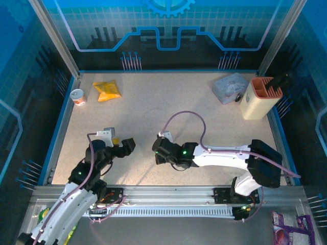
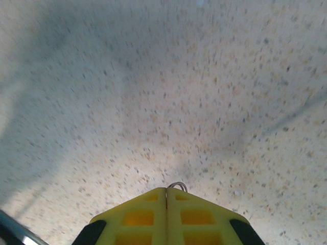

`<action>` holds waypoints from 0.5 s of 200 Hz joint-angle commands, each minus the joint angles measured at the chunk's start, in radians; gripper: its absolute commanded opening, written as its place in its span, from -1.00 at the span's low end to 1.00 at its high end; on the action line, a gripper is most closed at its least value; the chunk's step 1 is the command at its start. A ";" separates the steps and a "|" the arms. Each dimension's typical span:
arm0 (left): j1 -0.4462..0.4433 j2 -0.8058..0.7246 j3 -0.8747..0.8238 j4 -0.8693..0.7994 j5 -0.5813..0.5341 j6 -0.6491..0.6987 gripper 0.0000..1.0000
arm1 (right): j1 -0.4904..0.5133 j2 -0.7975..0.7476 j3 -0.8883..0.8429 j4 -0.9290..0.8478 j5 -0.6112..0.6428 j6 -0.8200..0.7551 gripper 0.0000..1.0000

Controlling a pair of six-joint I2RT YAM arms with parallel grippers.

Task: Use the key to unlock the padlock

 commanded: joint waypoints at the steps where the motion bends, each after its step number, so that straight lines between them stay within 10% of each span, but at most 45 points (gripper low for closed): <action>1: -0.005 0.110 -0.009 0.148 0.150 0.053 0.76 | -0.043 -0.090 -0.014 0.045 -0.040 -0.016 -1.00; 100: -0.312 0.540 0.091 0.682 0.360 0.369 0.40 | -0.230 -0.443 0.017 -0.102 -0.138 -0.125 -1.00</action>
